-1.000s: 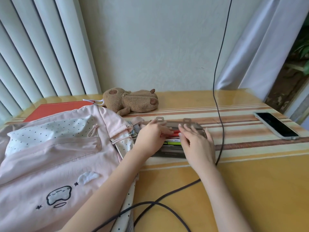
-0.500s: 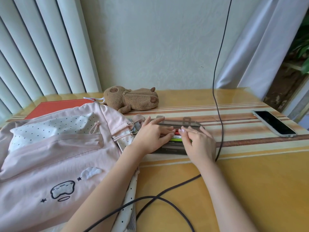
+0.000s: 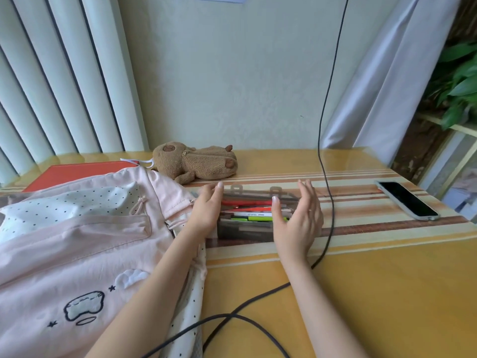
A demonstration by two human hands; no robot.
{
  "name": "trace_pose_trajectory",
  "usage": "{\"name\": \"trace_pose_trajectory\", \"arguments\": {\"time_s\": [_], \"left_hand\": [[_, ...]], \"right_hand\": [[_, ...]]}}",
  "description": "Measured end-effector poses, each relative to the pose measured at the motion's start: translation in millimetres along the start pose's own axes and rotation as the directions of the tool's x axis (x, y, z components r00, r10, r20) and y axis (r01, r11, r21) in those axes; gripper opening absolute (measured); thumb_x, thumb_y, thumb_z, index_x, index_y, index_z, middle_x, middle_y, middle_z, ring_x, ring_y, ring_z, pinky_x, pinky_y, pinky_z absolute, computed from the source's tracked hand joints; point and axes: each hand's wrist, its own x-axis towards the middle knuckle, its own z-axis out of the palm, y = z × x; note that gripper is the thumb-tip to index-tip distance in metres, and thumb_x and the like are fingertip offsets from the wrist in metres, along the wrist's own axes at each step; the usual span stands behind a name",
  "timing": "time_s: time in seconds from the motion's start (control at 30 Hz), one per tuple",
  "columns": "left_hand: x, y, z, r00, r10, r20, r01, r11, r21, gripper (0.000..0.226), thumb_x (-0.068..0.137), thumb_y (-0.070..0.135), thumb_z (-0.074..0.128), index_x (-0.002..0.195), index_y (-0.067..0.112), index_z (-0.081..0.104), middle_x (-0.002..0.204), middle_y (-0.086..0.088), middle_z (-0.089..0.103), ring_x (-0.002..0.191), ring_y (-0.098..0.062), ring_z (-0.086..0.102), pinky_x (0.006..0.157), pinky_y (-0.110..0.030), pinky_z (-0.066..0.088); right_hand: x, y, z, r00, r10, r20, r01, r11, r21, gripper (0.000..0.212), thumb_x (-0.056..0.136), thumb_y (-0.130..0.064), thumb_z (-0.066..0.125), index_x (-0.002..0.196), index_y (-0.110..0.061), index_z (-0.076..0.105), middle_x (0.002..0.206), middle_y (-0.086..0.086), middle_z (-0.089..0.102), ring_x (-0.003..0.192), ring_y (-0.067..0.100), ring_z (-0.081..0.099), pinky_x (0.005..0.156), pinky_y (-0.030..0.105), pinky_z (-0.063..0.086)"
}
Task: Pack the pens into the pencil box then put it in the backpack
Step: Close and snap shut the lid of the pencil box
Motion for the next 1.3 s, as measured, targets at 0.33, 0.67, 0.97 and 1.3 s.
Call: {"name": "trace_pose_trajectory", "arguments": {"time_s": [0.33, 0.67, 0.97, 1.3], "left_hand": [[19, -7, -8, 0.916, -0.182, 0.357, 0.380, 0.679, -0.628, 0.080, 0.090, 0.066, 0.022, 0.147, 0.010, 0.031, 0.146, -0.007, 0.047, 0.136, -0.028, 0.041, 0.116, -0.046, 0.027], [17, -7, -14, 0.950, -0.068, 0.305, 0.270, 0.667, -0.694, 0.060, 0.095, 0.054, 0.029, 0.066, 0.014, 0.062, 0.097, -0.010, 0.059, 0.090, -0.031, 0.051, 0.076, -0.038, 0.040], [-3, -6, -4, 0.944, 0.132, 0.303, -0.092, 0.986, -0.143, 0.023, 0.078, 0.021, 0.075, 0.100, 0.017, 0.068, 0.100, 0.013, 0.063, 0.086, 0.012, 0.059, 0.085, -0.011, 0.045], [-14, -6, -3, 0.924, 0.273, 0.266, -0.335, 0.915, 0.226, 0.026, 0.093, 0.035, 0.053, 0.113, 0.029, 0.069, 0.159, -0.009, 0.010, 0.145, -0.024, -0.024, 0.113, -0.034, -0.016]], "right_hand": [[20, 10, 2, 0.845, 0.433, 0.313, -0.532, 0.733, 0.424, 0.045, 0.096, -0.039, 0.046, 0.135, -0.017, 0.036, 0.142, 0.008, 0.047, 0.123, 0.017, 0.051, 0.080, 0.014, 0.044], [39, 28, -5, 0.621, 0.485, 0.615, -0.770, 0.231, 0.595, 0.065, 0.095, -0.062, 0.016, 0.108, -0.028, 0.069, 0.113, -0.010, 0.066, 0.113, 0.006, 0.051, 0.097, 0.032, 0.031], [33, 40, -3, 0.604, 0.491, 0.627, -0.796, 0.341, 0.500, 0.024, 0.081, -0.014, 0.073, 0.100, -0.022, 0.060, 0.110, -0.002, 0.060, 0.105, 0.014, 0.058, 0.098, 0.033, 0.043], [29, 40, -13, 0.606, 0.287, 0.742, -0.722, 0.590, 0.361, 0.051, 0.085, -0.033, 0.069, 0.128, -0.045, 0.046, 0.147, -0.009, 0.035, 0.133, 0.013, 0.036, 0.102, 0.029, 0.032]]}}
